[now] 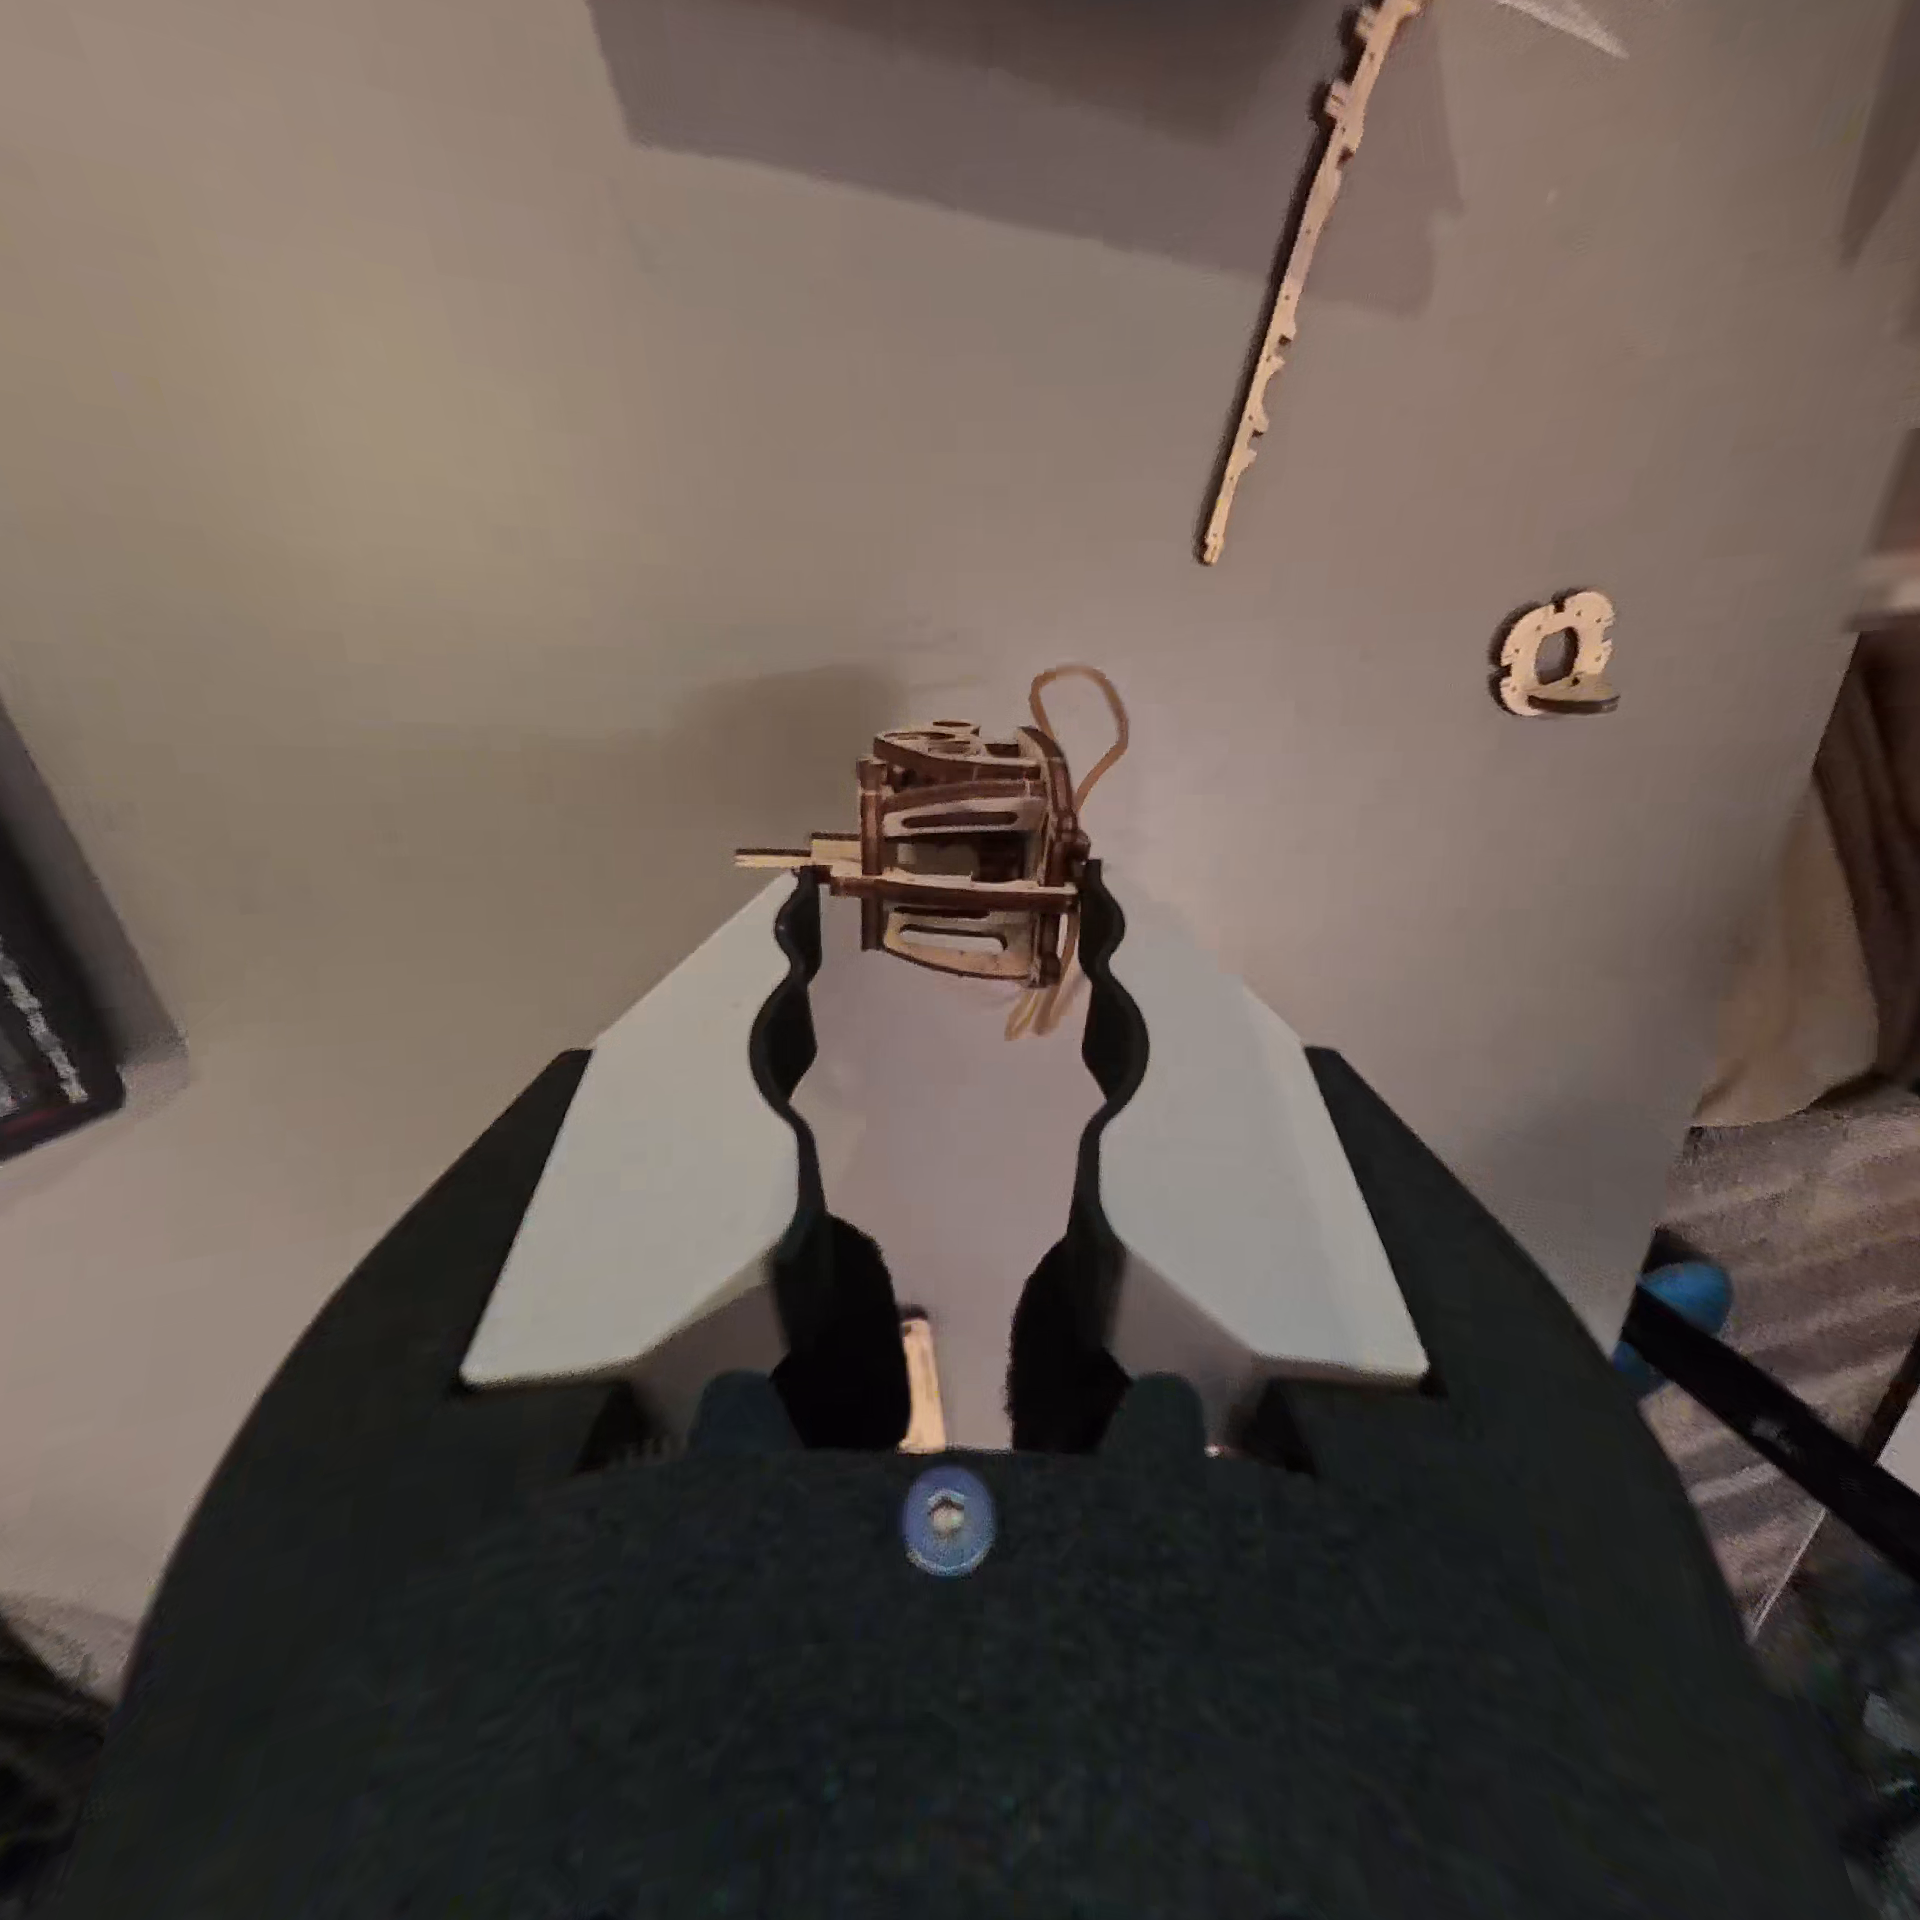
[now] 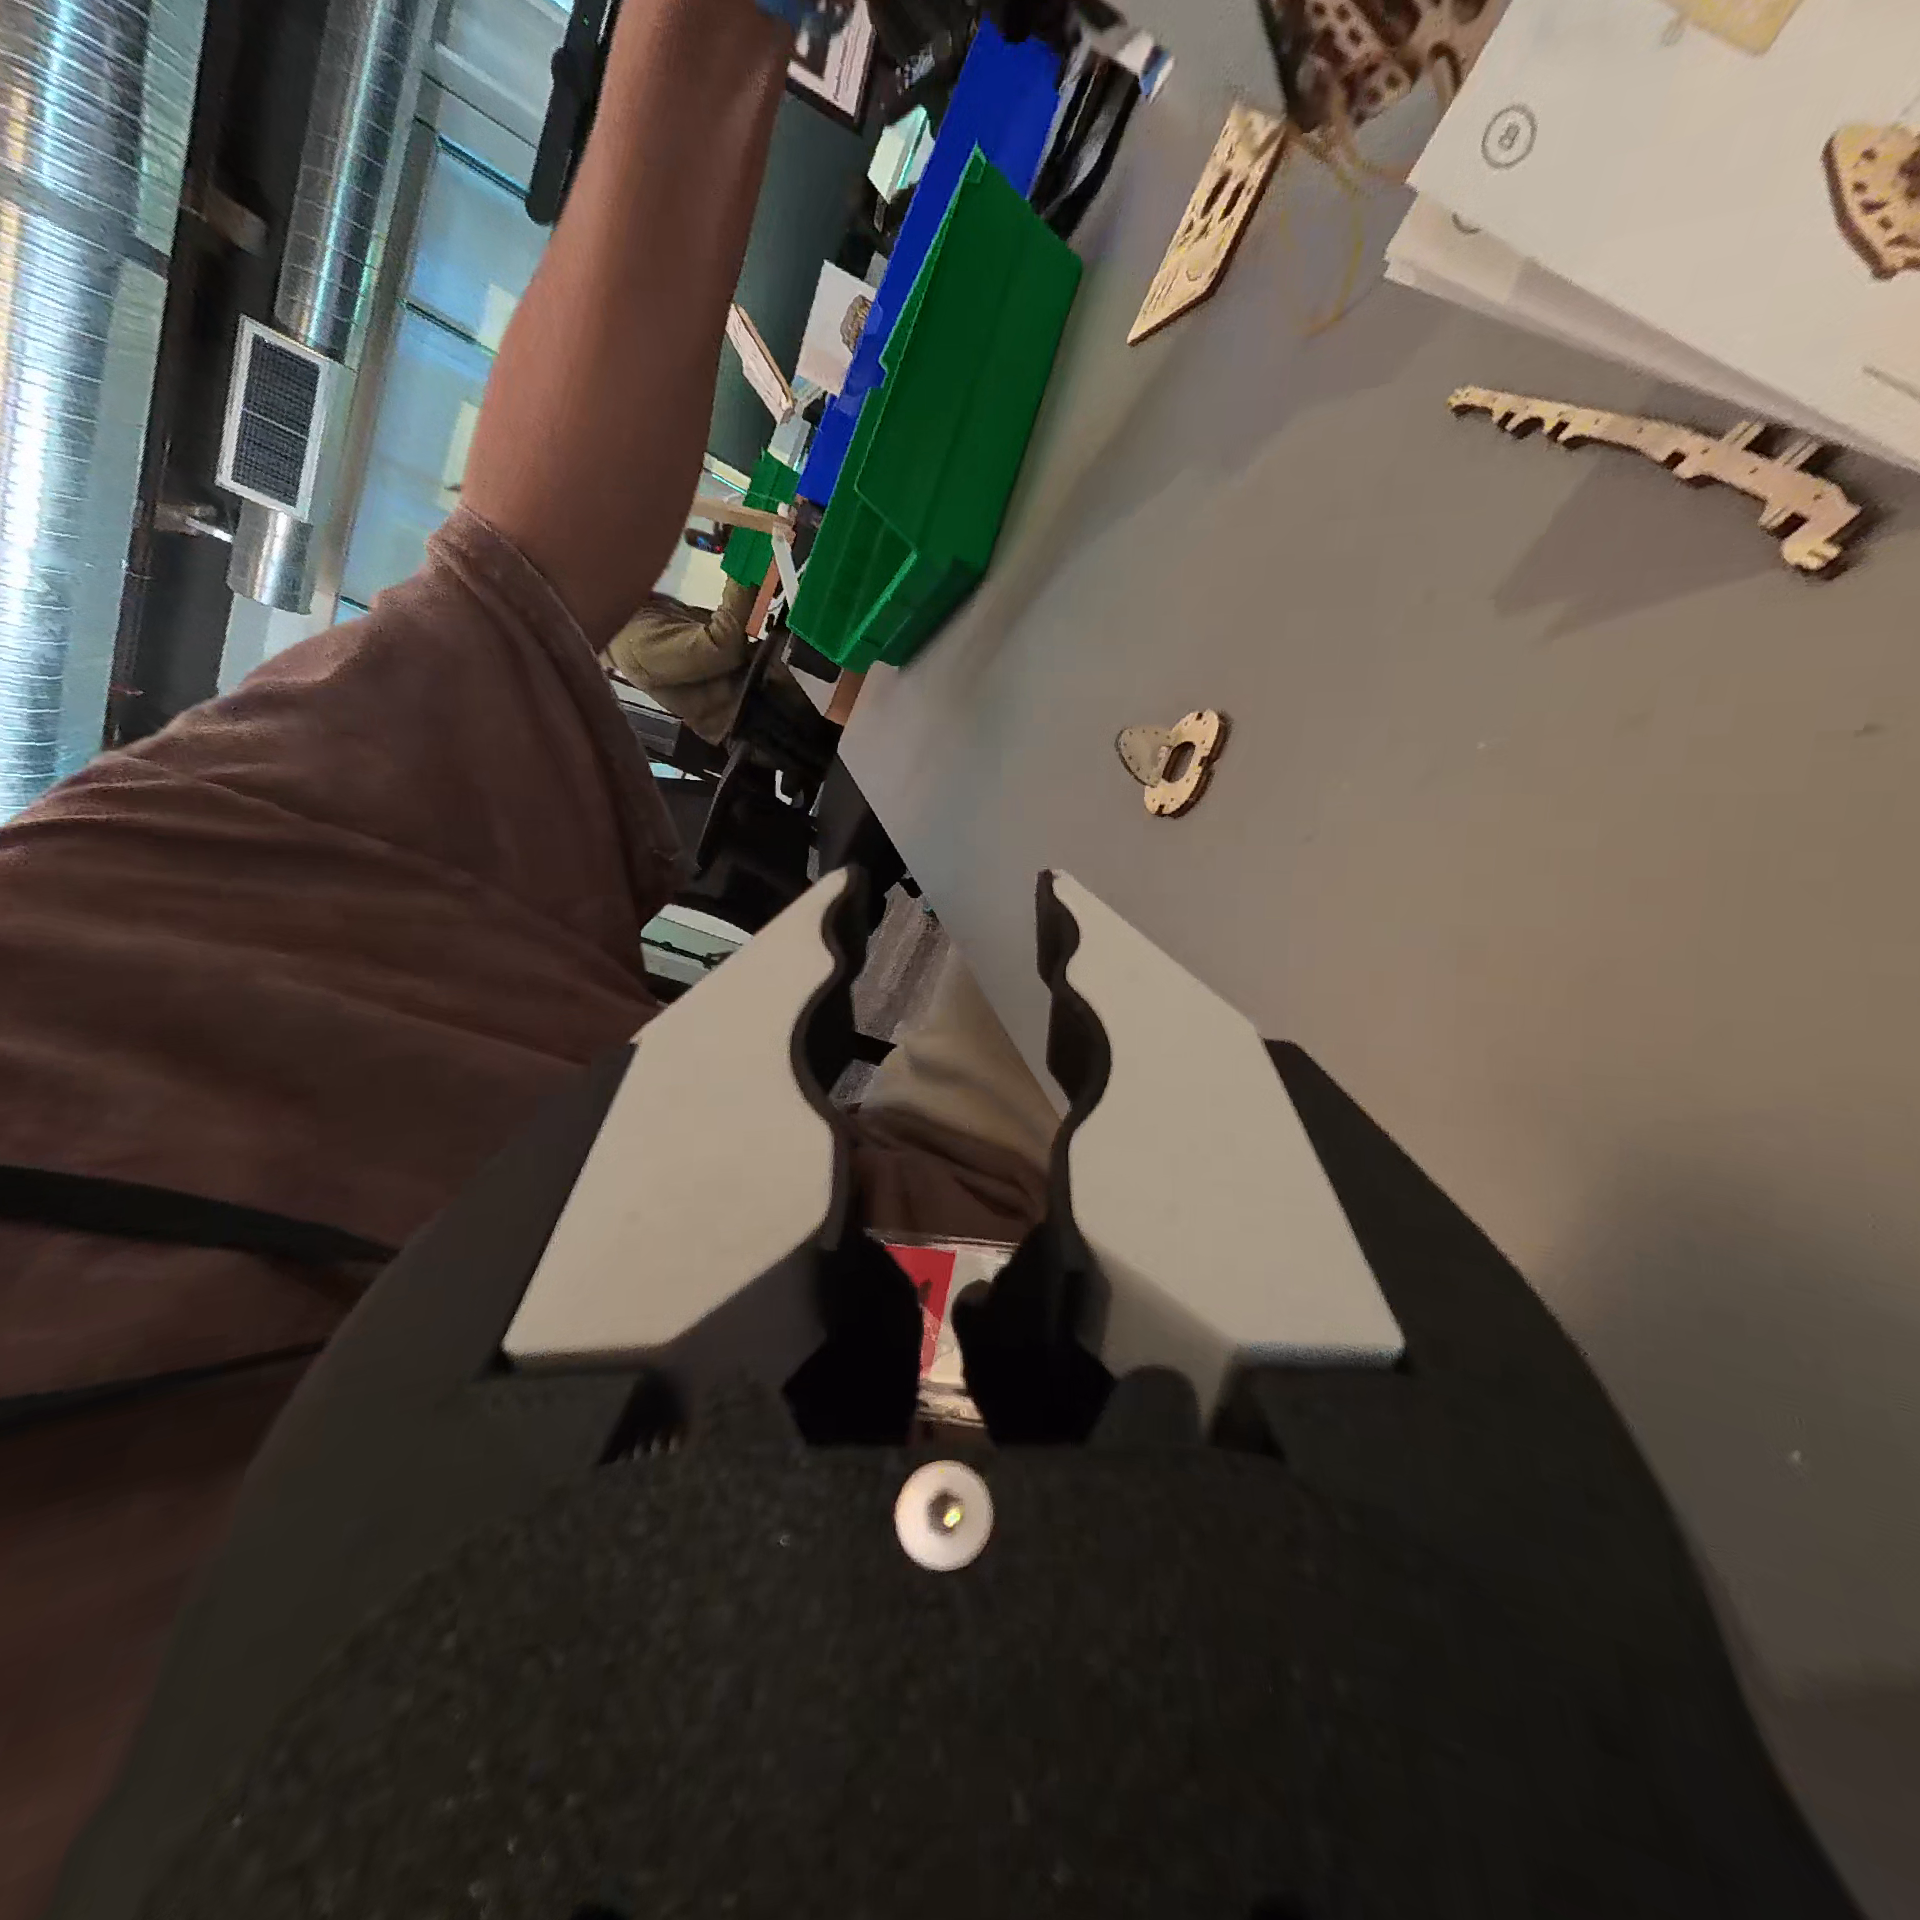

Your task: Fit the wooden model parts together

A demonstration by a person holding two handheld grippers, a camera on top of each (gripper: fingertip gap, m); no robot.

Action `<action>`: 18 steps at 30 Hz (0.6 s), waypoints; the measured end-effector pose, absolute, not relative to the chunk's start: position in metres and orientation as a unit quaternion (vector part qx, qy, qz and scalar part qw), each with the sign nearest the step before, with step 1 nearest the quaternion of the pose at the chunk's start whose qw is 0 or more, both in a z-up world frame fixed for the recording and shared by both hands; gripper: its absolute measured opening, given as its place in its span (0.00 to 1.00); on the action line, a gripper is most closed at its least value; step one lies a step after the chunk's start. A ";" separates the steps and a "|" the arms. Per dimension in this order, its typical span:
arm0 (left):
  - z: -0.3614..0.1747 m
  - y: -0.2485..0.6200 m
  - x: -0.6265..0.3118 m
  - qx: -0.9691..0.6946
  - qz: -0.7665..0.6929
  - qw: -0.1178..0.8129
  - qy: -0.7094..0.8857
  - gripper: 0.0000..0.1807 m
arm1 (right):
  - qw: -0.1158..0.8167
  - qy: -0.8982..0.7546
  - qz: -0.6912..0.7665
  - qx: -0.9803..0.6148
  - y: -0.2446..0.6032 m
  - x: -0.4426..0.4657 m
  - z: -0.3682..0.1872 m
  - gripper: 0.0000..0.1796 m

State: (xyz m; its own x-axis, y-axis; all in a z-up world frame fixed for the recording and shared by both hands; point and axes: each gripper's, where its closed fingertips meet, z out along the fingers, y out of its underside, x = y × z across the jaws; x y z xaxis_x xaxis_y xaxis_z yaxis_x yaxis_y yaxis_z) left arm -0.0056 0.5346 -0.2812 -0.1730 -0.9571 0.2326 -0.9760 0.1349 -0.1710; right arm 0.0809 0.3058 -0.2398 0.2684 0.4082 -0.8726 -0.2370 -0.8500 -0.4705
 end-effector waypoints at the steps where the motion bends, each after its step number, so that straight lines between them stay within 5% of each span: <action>1: -0.283 0.535 -0.003 0.636 0.147 0.040 -0.757 0.26 | 0.266 -0.057 0.602 -0.751 0.305 0.081 -0.240 0.18; 8: -0.286 0.533 0.026 0.609 0.259 0.052 -0.748 0.27 | 0.242 -0.059 0.626 -0.739 0.297 0.070 -0.239 0.17; 18: -0.297 0.547 0.054 0.577 0.240 0.003 -0.781 0.27 | 0.303 -0.076 0.539 -0.782 0.314 0.093 -0.252 0.18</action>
State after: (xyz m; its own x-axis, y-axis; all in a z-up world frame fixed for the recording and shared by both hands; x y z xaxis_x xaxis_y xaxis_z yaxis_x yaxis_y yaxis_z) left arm 0.0544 0.5474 -0.2973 -0.3346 -0.8996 0.2806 -0.9022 0.2197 -0.3713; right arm 0.0926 0.3137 -0.2517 0.4072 0.4459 -0.7971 -0.2084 -0.8043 -0.5564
